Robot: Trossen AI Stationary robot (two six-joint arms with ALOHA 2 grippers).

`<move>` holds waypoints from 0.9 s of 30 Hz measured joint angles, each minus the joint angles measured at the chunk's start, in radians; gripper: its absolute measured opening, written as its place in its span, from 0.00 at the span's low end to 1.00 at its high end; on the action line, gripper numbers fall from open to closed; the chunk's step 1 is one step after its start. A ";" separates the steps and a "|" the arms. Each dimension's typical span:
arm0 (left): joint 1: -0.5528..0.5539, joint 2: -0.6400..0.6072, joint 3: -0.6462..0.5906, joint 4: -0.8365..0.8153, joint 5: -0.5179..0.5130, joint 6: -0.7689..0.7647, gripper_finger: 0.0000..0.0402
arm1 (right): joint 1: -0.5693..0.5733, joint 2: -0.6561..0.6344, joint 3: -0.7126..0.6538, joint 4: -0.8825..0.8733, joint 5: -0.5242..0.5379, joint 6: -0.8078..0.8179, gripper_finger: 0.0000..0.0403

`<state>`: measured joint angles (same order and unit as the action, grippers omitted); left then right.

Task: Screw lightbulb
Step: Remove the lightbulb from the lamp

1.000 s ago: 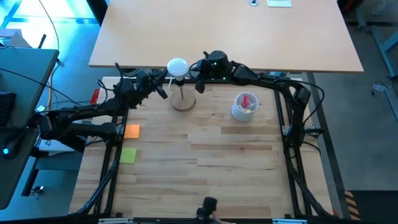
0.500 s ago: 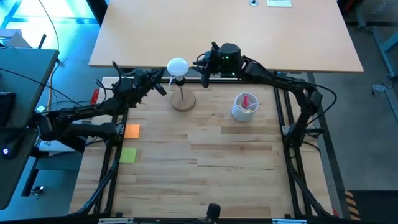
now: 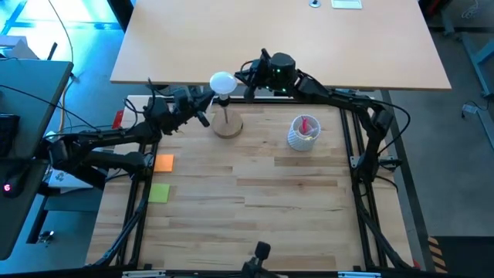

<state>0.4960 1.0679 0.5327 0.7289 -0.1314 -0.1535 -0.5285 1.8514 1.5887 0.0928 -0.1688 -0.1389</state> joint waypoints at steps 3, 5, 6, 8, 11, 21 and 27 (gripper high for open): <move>-0.031 -0.001 0.000 0.021 -0.003 0.000 0.00 | -0.017 0.004 0.000 0.012 0.003 0.010 0.06; -0.044 -0.004 0.000 0.025 -0.007 0.000 0.00 | -0.028 0.004 0.000 0.021 0.017 -0.001 0.06; -0.049 -0.006 0.000 0.024 -0.010 0.003 0.00 | -0.031 0.003 0.000 0.022 0.040 -0.019 0.06; -0.058 -0.016 0.000 0.005 -0.039 0.012 0.00 | -0.041 -0.015 0.000 -0.021 0.102 -0.045 0.06; -0.063 -0.044 0.000 -0.044 -0.139 0.035 0.00 | -0.053 -0.056 0.000 -0.103 0.082 -0.053 0.06; 0.046 -0.021 0.000 -0.050 -0.115 0.034 0.00 | 0.007 -0.073 0.000 -0.193 -0.118 -0.052 0.06; 0.045 0.040 0.000 0.036 -0.008 -0.014 0.00 | 0.004 -0.056 0.000 -0.137 -0.081 -0.021 0.06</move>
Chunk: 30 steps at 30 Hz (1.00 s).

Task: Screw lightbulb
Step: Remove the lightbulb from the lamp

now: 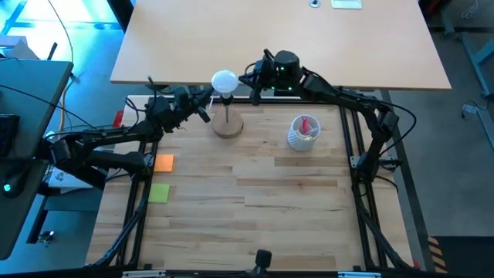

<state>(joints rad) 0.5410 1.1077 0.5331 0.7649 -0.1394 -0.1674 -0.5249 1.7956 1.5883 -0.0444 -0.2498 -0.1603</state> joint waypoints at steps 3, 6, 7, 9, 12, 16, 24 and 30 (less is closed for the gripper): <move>-0.018 0.006 0.000 -0.010 0.009 -0.004 0.00 | -0.009 0.005 0.000 0.007 0.031 0.005 0.06; -0.039 0.002 0.000 -0.009 0.008 -0.004 0.00 | -0.009 0.012 0.000 0.009 0.056 0.005 0.06; -0.047 0.001 0.000 -0.002 0.004 -0.004 0.00 | -0.009 0.012 0.000 0.010 0.056 0.005 0.06; -0.057 0.000 0.000 -0.005 -0.003 -0.004 0.00 | -0.009 0.014 0.000 0.012 0.068 0.003 0.06; -0.068 0.000 0.000 -0.006 -0.027 -0.004 0.00 | -0.009 0.016 0.000 0.012 0.084 0.002 0.06; -0.071 0.000 0.000 -0.005 -0.042 -0.004 0.00 | -0.010 0.016 0.000 0.012 0.084 0.003 0.06; -0.070 0.000 0.000 -0.006 -0.057 -0.004 0.00 | -0.010 0.016 0.000 -0.018 0.085 0.005 0.06; -0.070 0.000 0.000 -0.004 -0.058 -0.004 0.00 | -0.010 0.016 0.000 -0.061 0.087 -0.006 0.06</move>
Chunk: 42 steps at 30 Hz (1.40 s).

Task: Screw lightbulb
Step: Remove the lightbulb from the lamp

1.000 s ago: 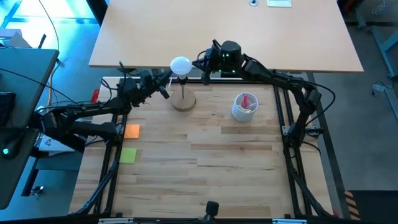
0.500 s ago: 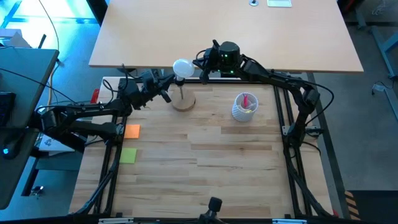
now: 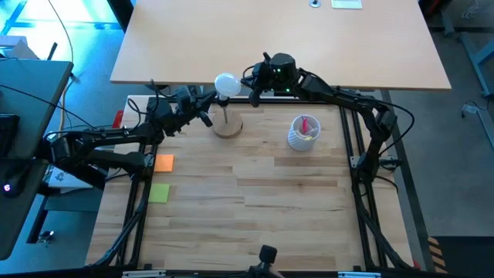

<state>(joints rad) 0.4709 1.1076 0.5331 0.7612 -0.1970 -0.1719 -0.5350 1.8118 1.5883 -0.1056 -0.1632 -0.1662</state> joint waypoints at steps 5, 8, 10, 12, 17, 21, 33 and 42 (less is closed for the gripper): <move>0.000 0.000 0.000 0.000 0.000 0.000 0.00 | -0.004 0.000 0.000 -0.082 0.002 -0.054 0.06; 0.000 0.000 0.000 0.000 0.000 0.000 0.00 | -0.004 0.006 0.000 -0.116 -0.007 -0.097 0.11; 0.000 0.000 0.000 0.000 -0.001 0.000 0.00 | -0.004 0.020 0.000 -0.122 -0.041 -0.123 0.18; 0.000 0.000 0.000 0.000 -0.004 0.000 0.00 | -0.005 0.044 0.000 -0.117 -0.110 -0.146 0.26; 0.000 0.000 0.000 -0.001 -0.008 0.009 0.00 | -0.003 0.114 0.000 -0.029 -0.251 -0.170 0.47; 0.000 0.000 0.000 -0.004 -0.029 0.017 0.00 | -0.002 0.173 0.000 0.103 -0.255 -0.121 0.57; 0.000 0.000 0.000 -0.005 -0.038 0.034 0.00 | 0.004 0.272 0.000 0.422 -0.377 0.036 0.59; 0.000 0.000 0.000 -0.006 -0.038 0.027 0.00 | 0.030 0.300 0.000 0.546 -0.360 0.051 0.53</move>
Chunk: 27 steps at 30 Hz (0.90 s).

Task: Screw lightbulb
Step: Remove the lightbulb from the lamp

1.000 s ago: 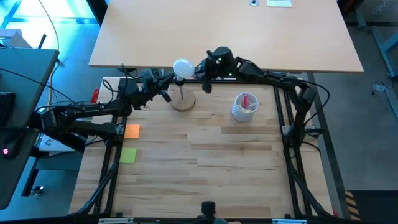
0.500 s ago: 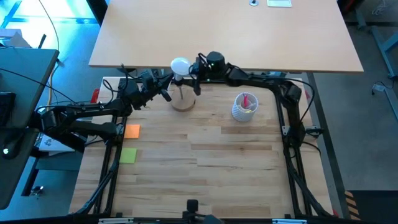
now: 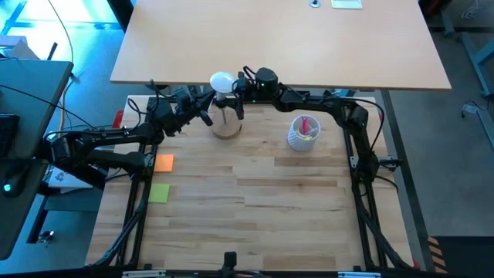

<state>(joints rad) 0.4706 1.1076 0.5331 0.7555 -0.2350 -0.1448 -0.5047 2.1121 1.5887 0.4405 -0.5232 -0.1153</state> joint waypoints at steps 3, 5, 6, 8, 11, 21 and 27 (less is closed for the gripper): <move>0.000 0.000 0.000 -0.001 0.003 0.000 0.00 | 0.001 0.004 0.000 0.029 0.003 0.016 0.40; 0.000 0.000 0.000 -0.002 0.002 0.000 0.00 | 0.001 0.004 0.000 0.048 0.021 0.012 0.31; 0.000 0.000 0.000 -0.003 0.000 0.001 0.00 | 0.001 0.004 0.000 0.062 0.031 0.013 0.31; -0.003 -0.012 0.000 -0.018 -0.002 0.012 0.00 | 0.002 0.000 0.000 0.077 0.040 0.026 0.31; -0.013 -0.063 0.000 -0.069 -0.007 0.029 0.00 | -0.002 -0.029 0.000 0.065 0.052 0.026 0.31; -0.060 -0.261 0.000 -0.390 -0.093 0.061 0.00 | 0.075 -0.295 0.000 -0.484 0.250 -0.225 0.31; -0.127 -0.295 0.000 -0.490 -0.106 0.060 0.00 | 0.217 -0.356 -0.003 -1.131 0.314 -0.270 0.31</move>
<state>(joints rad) 0.3434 0.8122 0.5327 0.2659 -0.3411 -0.0844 -0.2876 1.7561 1.5859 -0.6907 -0.2092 -0.3855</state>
